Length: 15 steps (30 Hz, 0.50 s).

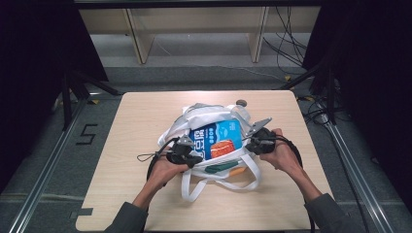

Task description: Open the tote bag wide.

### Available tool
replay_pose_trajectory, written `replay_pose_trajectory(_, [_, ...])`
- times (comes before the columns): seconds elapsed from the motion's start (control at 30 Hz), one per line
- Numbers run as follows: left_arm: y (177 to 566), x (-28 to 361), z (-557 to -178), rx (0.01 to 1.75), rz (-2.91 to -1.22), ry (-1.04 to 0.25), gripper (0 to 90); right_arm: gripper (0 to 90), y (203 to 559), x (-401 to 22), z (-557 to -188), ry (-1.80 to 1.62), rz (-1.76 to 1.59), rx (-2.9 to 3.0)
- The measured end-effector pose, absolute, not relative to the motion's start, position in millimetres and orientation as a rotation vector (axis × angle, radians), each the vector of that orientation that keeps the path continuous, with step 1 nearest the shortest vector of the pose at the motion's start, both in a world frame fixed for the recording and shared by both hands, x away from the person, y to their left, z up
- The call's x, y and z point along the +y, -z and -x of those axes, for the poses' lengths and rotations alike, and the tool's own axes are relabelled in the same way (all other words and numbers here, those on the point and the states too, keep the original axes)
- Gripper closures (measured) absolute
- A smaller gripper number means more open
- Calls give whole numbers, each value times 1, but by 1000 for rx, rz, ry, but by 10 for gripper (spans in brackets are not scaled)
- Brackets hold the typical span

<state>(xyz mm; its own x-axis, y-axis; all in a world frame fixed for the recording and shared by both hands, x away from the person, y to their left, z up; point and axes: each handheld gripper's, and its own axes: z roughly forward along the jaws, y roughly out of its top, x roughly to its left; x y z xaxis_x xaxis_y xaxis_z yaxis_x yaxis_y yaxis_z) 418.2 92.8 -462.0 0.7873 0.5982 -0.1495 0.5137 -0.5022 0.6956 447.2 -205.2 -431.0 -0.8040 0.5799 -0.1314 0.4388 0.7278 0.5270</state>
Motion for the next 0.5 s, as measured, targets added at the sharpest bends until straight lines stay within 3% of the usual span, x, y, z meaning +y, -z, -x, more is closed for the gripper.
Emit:
replay_pose_trajectory(0.17, [453,101,-417,844,-2134,-202,838,900,412,-212,-444,-803,-819,2562])
replay_pose_trajectory(0.3, [443,107,-410,862,-2074,-227,749,897,402,-221,-439,-907,-830,2518])
replay_pose_trajectory(0.5, [437,108,-403,846,-2063,-242,742,892,404,-227,-433,-970,-841,2499])
